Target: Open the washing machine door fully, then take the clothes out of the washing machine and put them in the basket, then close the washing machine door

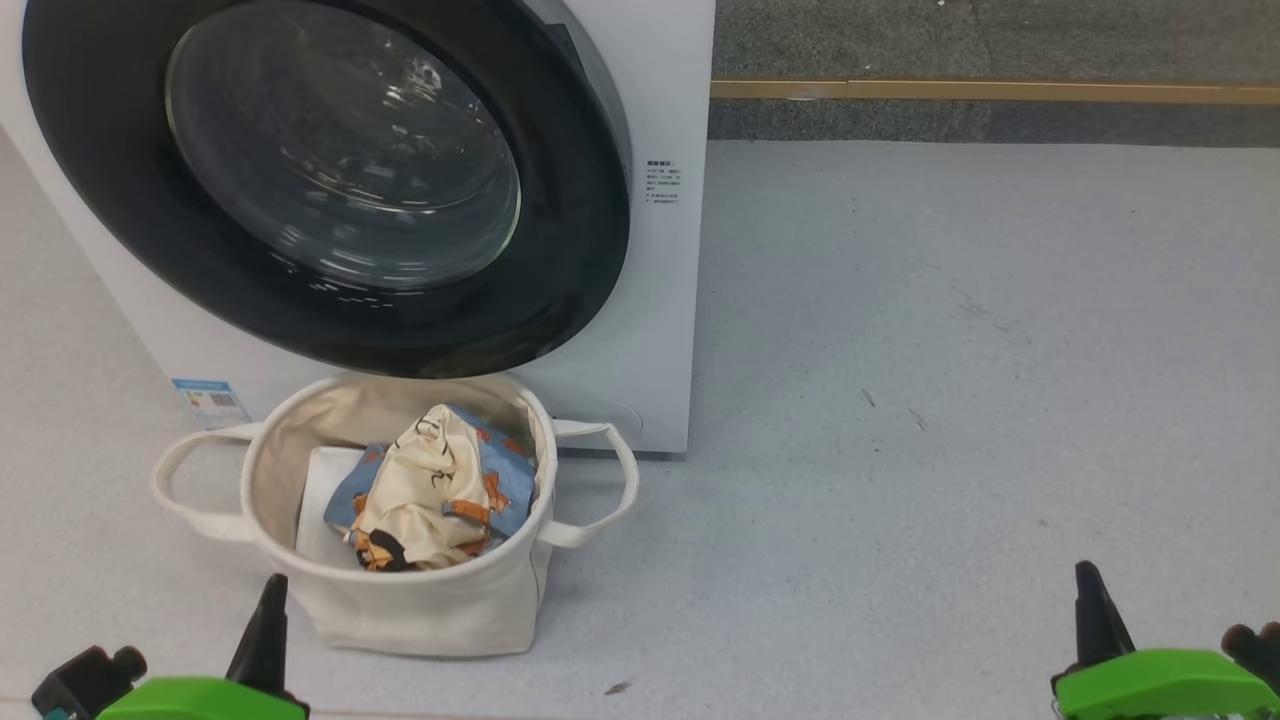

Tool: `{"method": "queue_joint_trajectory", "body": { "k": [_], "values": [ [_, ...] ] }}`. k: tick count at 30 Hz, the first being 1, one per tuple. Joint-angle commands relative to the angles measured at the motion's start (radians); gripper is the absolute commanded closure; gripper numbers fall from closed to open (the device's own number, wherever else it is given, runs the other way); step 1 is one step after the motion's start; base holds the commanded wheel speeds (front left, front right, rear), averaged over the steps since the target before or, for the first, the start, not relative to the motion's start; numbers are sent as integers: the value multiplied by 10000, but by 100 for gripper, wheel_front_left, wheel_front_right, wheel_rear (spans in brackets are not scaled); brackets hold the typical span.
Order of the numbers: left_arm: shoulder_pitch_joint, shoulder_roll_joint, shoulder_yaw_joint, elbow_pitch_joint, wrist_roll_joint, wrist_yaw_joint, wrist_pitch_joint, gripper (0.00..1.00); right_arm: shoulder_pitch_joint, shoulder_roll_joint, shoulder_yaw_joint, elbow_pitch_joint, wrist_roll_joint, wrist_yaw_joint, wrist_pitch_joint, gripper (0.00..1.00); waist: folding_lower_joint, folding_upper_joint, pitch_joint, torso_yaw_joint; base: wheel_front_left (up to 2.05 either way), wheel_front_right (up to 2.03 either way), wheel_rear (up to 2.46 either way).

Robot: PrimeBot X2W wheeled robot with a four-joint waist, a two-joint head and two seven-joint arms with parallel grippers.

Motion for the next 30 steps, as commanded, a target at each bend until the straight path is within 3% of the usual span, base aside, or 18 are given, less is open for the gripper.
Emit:
{"method": "queue_joint_trajectory", "body": {
  "k": [1,30],
  "values": [
    [-314,82,364,-401,-166,-35,73,100,-501,-68,14,-284,242,15,81,100,-1,0,5,-2,0,0,0],
    [-157,-836,1214,-1029,-2395,-51,910,100,-883,97,-296,-102,3415,22,917,100,-1,0,167,-81,0,0,0]
  ]
}}
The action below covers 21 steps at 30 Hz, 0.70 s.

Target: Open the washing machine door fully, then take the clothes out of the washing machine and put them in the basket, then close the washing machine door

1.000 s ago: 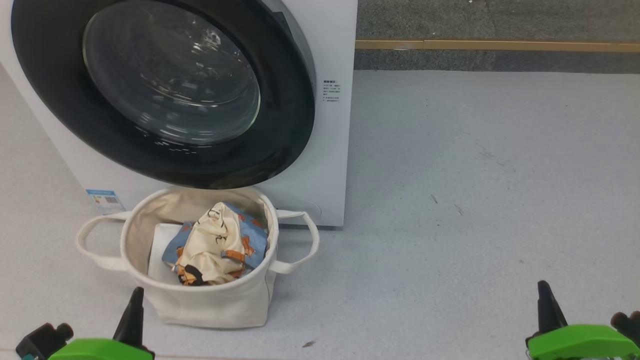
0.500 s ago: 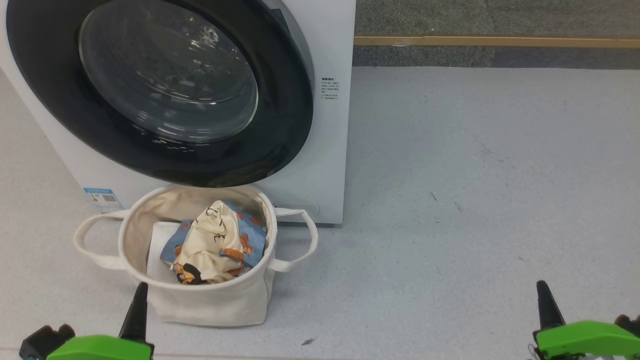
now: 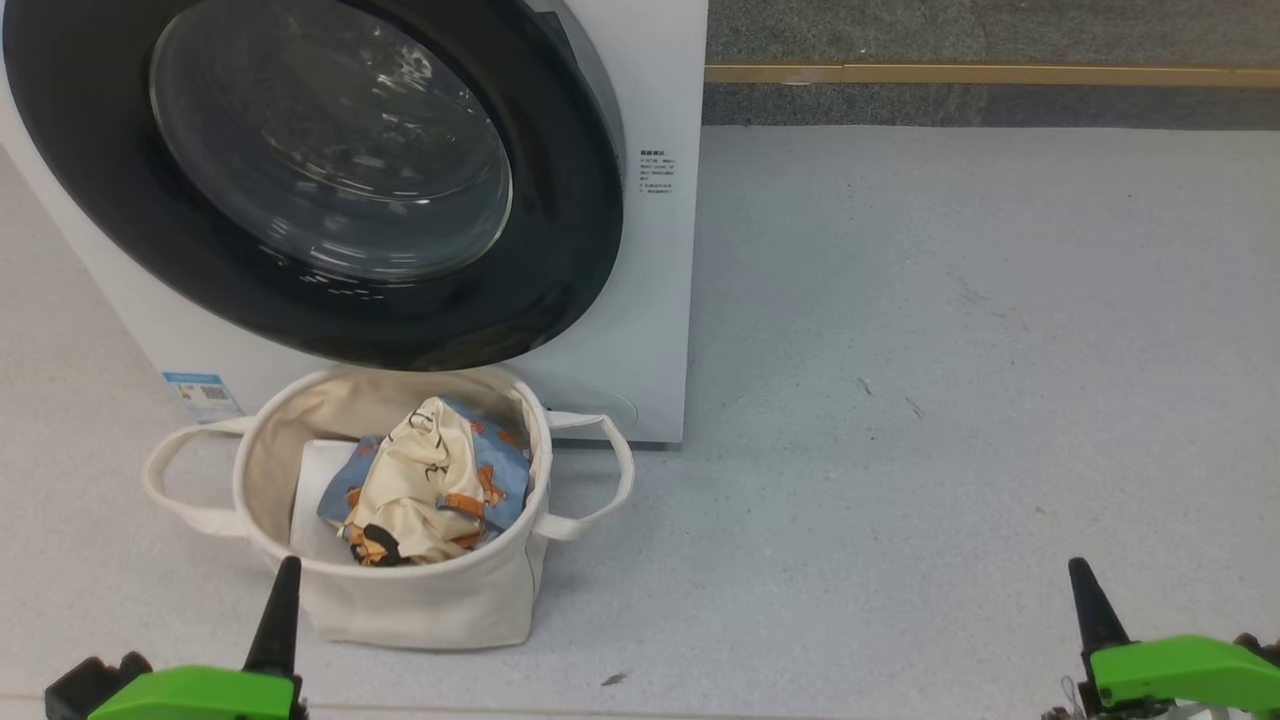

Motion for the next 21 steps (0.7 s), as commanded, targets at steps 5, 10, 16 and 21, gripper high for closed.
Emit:
{"method": "queue_joint_trajectory", "body": {
  "k": [5,10,16,21],
  "values": [
    [-208,-89,501,-501,-501,-52,189,100,-626,2,30,-249,693,23,233,100,0,0,28,-13,0,0,0],
    [-181,-247,647,-609,-886,-55,332,100,-693,31,-24,-217,1241,25,377,100,0,0,56,-27,0,0,0],
    [-149,-437,822,-739,-1349,-58,505,100,-772,65,-88,-179,1898,26,551,100,0,0,89,-43,0,0,0],
    [-121,-596,967,-848,-1735,-61,648,100,-838,93,-142,-148,2446,27,695,100,0,0,117,-57,0,0,0]
  ]
}}
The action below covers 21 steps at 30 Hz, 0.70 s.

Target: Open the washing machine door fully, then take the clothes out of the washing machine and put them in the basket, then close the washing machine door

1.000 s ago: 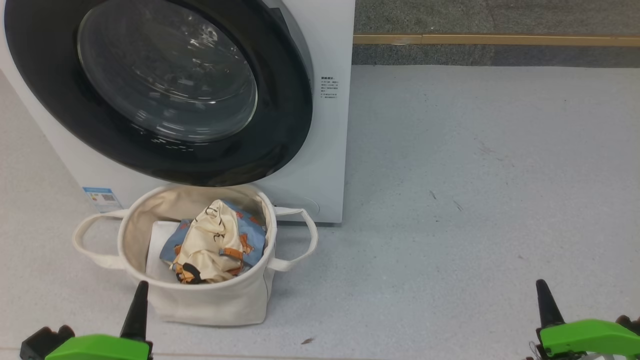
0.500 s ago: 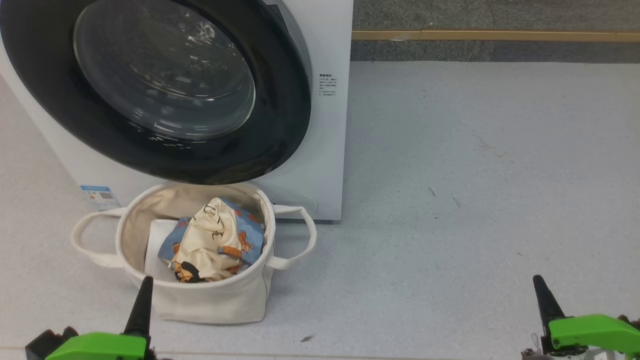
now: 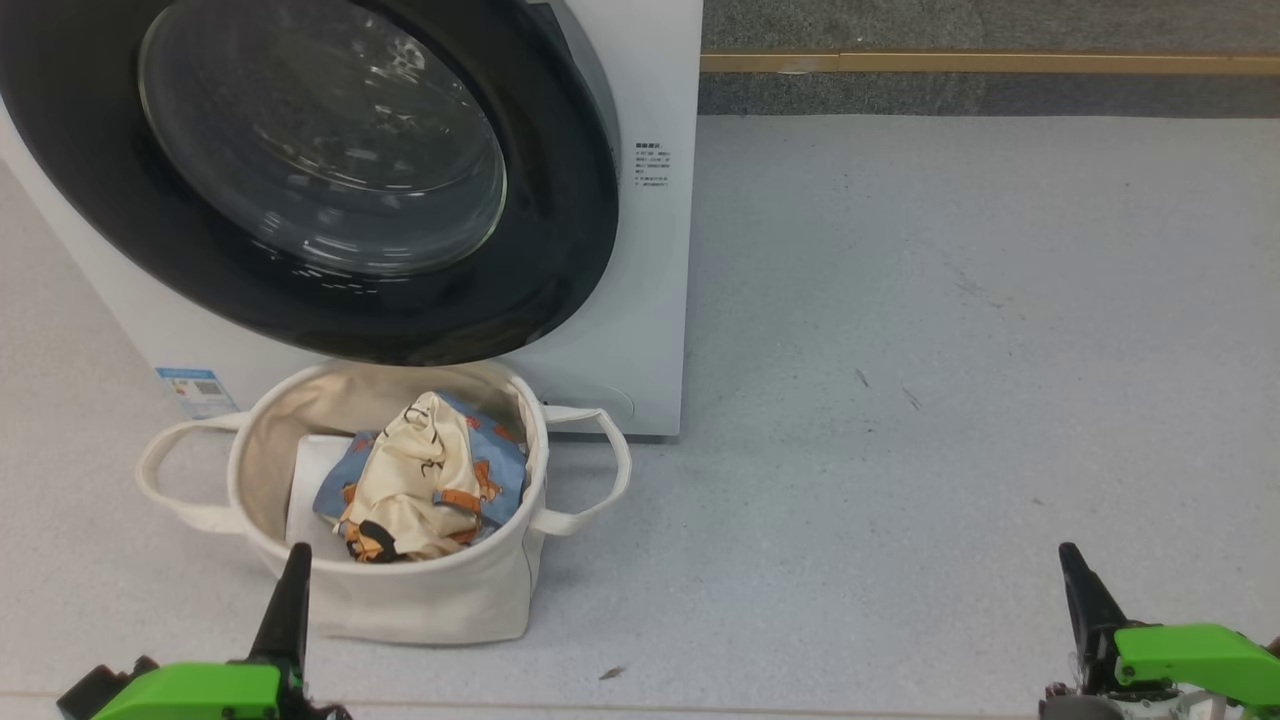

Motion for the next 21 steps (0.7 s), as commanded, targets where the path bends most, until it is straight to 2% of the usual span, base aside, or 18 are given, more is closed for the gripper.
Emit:
{"method": "queue_joint_trajectory", "body": {
  "k": [1,14,21],
  "values": [
    [-169,12,422,-424,-179,-62,82,100,-496,-26,114,-293,274,28,126,100,0,0,6,-3,0,0,0],
    [-98,-400,801,-706,-1182,-69,455,100,-668,48,-25,-212,1698,31,502,100,0,0,78,-38,0,0,0],
    [-97,-404,804,-709,-1192,-69,458,100,-669,49,-26,-211,1711,31,505,100,0,0,79,-38,0,0,0]
  ]
}}
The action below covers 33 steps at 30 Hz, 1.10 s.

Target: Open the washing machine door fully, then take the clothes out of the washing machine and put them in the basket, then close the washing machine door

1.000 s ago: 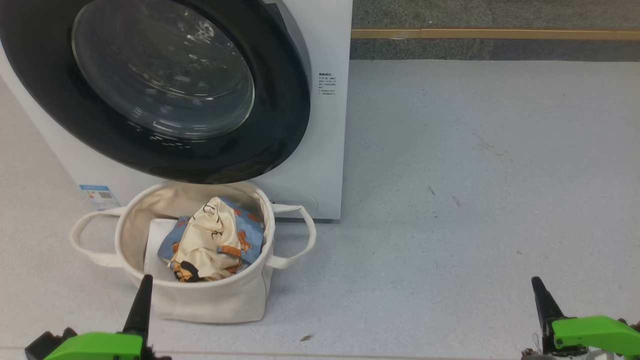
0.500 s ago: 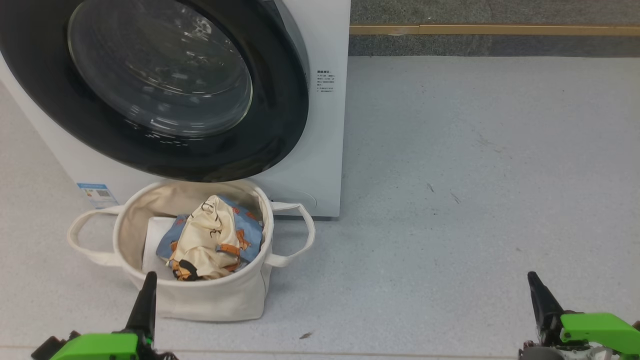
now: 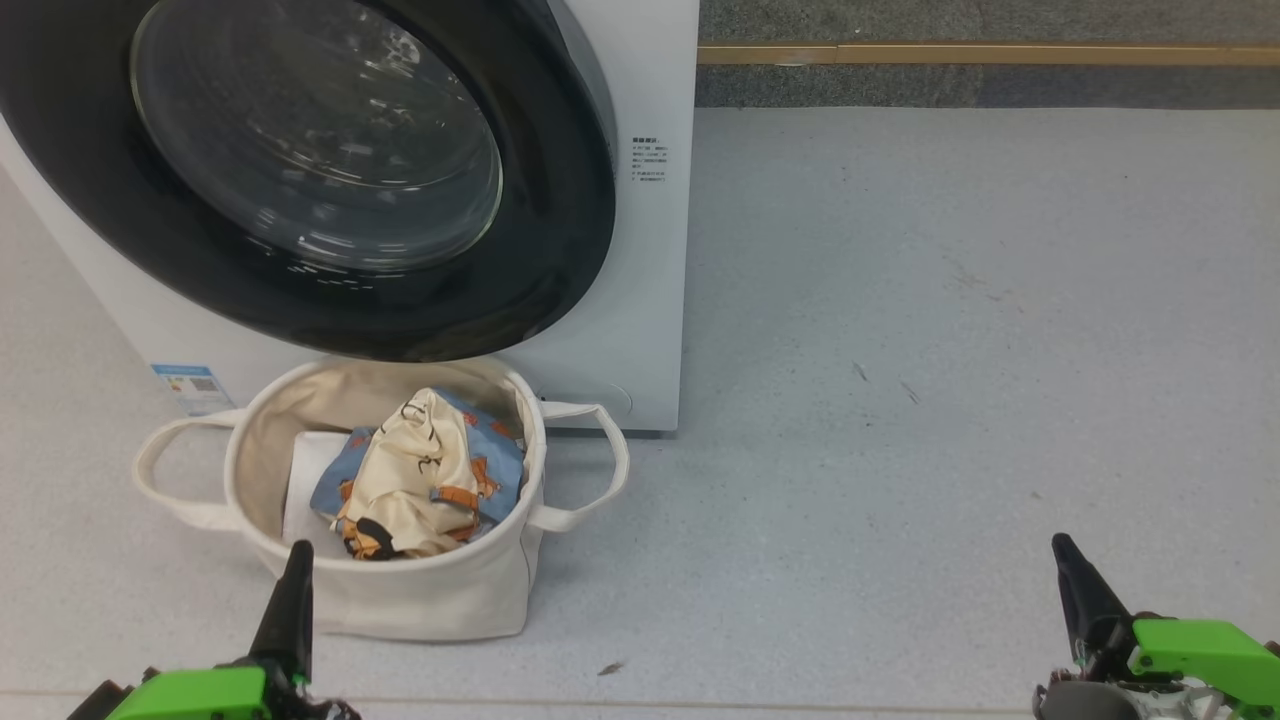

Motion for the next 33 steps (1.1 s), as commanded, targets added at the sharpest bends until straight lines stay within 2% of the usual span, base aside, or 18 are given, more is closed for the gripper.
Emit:
{"method": "queue_joint_trajectory", "body": {
  "k": [1,33],
  "values": [
    [-230,58,348,-394,-34,-69,86,100,-485,-57,181,-309,45,31,83,100,0,0,-1,0,0,0,0],
    [-229,58,345,-394,-36,-69,84,100,-485,-57,184,-309,49,31,81,100,0,0,-1,0,0,0,0]
  ]
}}
